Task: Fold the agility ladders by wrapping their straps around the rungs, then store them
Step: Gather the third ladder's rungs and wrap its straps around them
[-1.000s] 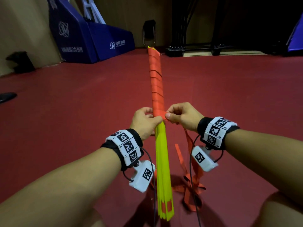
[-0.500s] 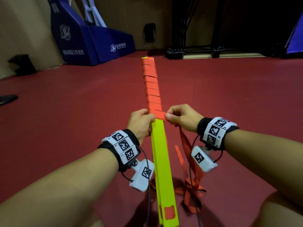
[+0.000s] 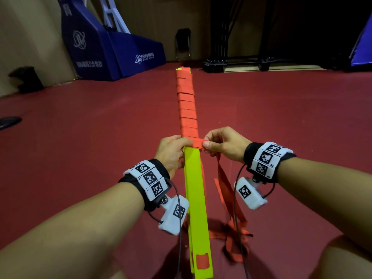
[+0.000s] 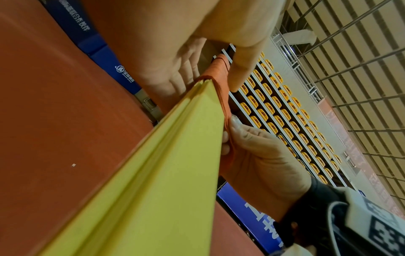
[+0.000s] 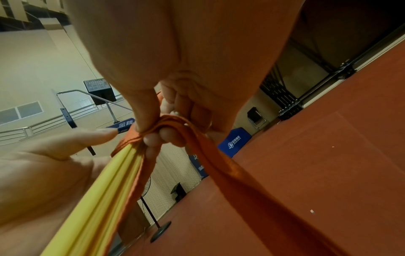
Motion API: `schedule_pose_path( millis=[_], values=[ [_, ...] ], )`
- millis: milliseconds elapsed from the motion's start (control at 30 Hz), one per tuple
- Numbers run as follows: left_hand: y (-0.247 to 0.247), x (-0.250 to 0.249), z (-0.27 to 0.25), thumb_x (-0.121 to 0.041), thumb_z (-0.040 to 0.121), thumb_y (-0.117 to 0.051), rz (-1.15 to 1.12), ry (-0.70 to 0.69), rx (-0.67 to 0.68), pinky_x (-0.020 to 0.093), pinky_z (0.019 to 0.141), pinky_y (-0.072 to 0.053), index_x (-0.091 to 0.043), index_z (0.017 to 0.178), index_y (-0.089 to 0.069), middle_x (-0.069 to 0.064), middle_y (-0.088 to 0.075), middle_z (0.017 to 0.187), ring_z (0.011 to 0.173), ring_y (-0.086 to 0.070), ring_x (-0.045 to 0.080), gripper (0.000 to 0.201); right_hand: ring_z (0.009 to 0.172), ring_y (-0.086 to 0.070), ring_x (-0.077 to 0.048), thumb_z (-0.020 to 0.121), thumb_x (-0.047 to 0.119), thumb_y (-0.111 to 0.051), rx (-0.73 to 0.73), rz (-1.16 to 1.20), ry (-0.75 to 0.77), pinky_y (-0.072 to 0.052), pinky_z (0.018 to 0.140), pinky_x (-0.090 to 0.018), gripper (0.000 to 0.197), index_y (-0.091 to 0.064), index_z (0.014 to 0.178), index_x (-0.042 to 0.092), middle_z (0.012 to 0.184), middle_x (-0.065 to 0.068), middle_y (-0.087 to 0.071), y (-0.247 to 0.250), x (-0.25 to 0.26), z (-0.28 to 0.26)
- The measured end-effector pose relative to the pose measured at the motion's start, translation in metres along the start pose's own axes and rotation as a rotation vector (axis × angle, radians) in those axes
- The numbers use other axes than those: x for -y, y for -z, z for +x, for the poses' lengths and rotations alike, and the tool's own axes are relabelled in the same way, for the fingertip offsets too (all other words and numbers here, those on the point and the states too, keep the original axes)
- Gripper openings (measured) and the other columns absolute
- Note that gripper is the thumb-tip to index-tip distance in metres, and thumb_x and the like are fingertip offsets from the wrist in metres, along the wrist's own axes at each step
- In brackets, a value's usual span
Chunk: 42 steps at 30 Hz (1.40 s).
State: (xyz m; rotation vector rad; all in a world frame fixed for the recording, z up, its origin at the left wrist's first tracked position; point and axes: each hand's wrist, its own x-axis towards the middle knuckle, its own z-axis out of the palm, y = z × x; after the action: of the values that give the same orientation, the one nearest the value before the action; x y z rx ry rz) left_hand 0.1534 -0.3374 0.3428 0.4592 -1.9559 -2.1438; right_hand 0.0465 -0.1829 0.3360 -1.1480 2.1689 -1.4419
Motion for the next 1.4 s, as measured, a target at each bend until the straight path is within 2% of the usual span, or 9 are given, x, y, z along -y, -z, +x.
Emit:
schedule_pose_path(
  millis=[100, 333, 467, 633, 800, 933, 1033, 1300, 1400],
  values=[
    [0.000, 0.003, 0.003, -0.014, 0.096, -0.063, 0.002, -0.008, -0.021, 0.033, 0.068, -0.055, -0.006, 0.111, -0.067, 0.014, -0.069, 0.092, 0.083, -0.066, 0.027, 0.017, 0.060, -0.059, -0.012, 0.095, 0.008, -0.064, -0.014, 0.000, -0.001, -0.048, 0.059, -0.021, 0.015, -0.064, 0.081, 0.012, 0.067, 0.002, -0.066, 0.000, 0.001, -0.001],
    [0.001, 0.005, 0.005, -0.010, 0.099, -0.060, 0.024, -0.036, -0.032, 0.036, 0.068, -0.058, -0.004, 0.118, -0.064, 0.014, -0.071, 0.101, 0.089, -0.069, 0.029, 0.020, 0.065, -0.061, -0.013, 0.092, 0.002, -0.066, -0.023, 0.029, 0.006, -0.052, 0.068, -0.025, 0.010, -0.067, 0.087, 0.010, 0.070, -0.002, -0.067, -0.001, 0.002, 0.000],
    [0.001, 0.007, 0.005, -0.008, 0.099, -0.059, 0.016, -0.049, -0.025, 0.033, 0.062, -0.058, -0.005, 0.118, -0.064, 0.009, -0.072, 0.097, 0.080, -0.069, 0.022, 0.019, 0.060, -0.058, -0.008, 0.094, 0.001, -0.062, -0.023, 0.017, 0.009, -0.051, 0.063, -0.022, 0.013, -0.070, 0.090, 0.011, 0.068, -0.001, -0.064, -0.002, 0.003, 0.000],
    [0.005, 0.007, 0.007, -0.005, 0.099, -0.058, -0.052, -0.032, 0.005, 0.039, 0.070, -0.059, -0.006, 0.113, -0.066, 0.008, -0.071, 0.094, 0.078, -0.069, 0.020, 0.016, 0.057, -0.053, -0.006, 0.096, 0.005, -0.061, -0.009, -0.038, -0.003, -0.046, 0.058, -0.021, 0.016, -0.071, 0.087, 0.013, 0.066, 0.002, -0.062, -0.001, 0.005, 0.001],
    [0.004, 0.008, 0.005, -0.004, 0.098, -0.059, -0.143, -0.002, 0.031, 0.034, 0.060, -0.060, -0.002, 0.120, -0.061, 0.018, -0.068, 0.105, 0.082, -0.068, 0.025, 0.023, 0.053, -0.049, -0.007, 0.099, 0.004, -0.056, 0.053, -0.010, -0.056, -0.042, 0.056, -0.022, 0.024, -0.066, 0.077, 0.012, 0.062, 0.001, -0.057, -0.008, 0.005, 0.000],
    [0.002, 0.009, 0.008, -0.004, 0.095, -0.064, -0.192, -0.008, -0.055, 0.033, 0.059, -0.059, -0.005, 0.116, -0.056, 0.018, -0.069, 0.091, 0.070, -0.067, 0.023, 0.023, 0.054, -0.048, -0.010, 0.097, 0.005, -0.060, -0.013, 0.024, -0.021, -0.041, 0.055, -0.020, 0.024, -0.064, 0.074, 0.009, 0.063, -0.002, -0.059, -0.010, 0.008, -0.001],
    [0.002, 0.011, 0.008, -0.010, 0.097, -0.065, -0.115, 0.025, -0.086, 0.029, 0.054, -0.057, -0.005, 0.117, -0.058, 0.014, -0.068, 0.093, 0.076, -0.067, 0.021, 0.022, 0.054, -0.047, -0.012, 0.095, 0.010, -0.064, -0.061, -0.009, -0.014, -0.040, 0.056, -0.025, 0.022, -0.066, 0.073, 0.009, 0.062, -0.002, -0.062, -0.013, 0.006, 0.000],
    [0.005, 0.012, 0.004, -0.020, 0.094, -0.069, -0.045, 0.015, 0.060, 0.030, 0.063, -0.057, -0.002, 0.114, -0.067, 0.010, -0.072, 0.093, 0.077, -0.071, 0.015, 0.027, 0.055, -0.046, -0.017, 0.092, 0.016, -0.070, -0.074, 0.017, 0.048, -0.035, 0.056, -0.029, 0.024, -0.067, 0.069, 0.012, 0.061, -0.004, -0.063, -0.015, 0.002, 0.002],
    [0.005, 0.014, 0.004, -0.018, 0.092, -0.071, -0.044, 0.007, 0.099, 0.030, 0.066, -0.056, -0.005, 0.112, -0.067, 0.006, -0.072, 0.092, 0.077, -0.070, 0.014, 0.024, 0.050, -0.048, -0.006, 0.092, 0.014, -0.069, -0.056, 0.030, 0.068, -0.037, 0.052, -0.020, 0.025, -0.065, 0.068, 0.017, 0.056, 0.005, -0.062, -0.015, 0.003, 0.001]
  ],
)
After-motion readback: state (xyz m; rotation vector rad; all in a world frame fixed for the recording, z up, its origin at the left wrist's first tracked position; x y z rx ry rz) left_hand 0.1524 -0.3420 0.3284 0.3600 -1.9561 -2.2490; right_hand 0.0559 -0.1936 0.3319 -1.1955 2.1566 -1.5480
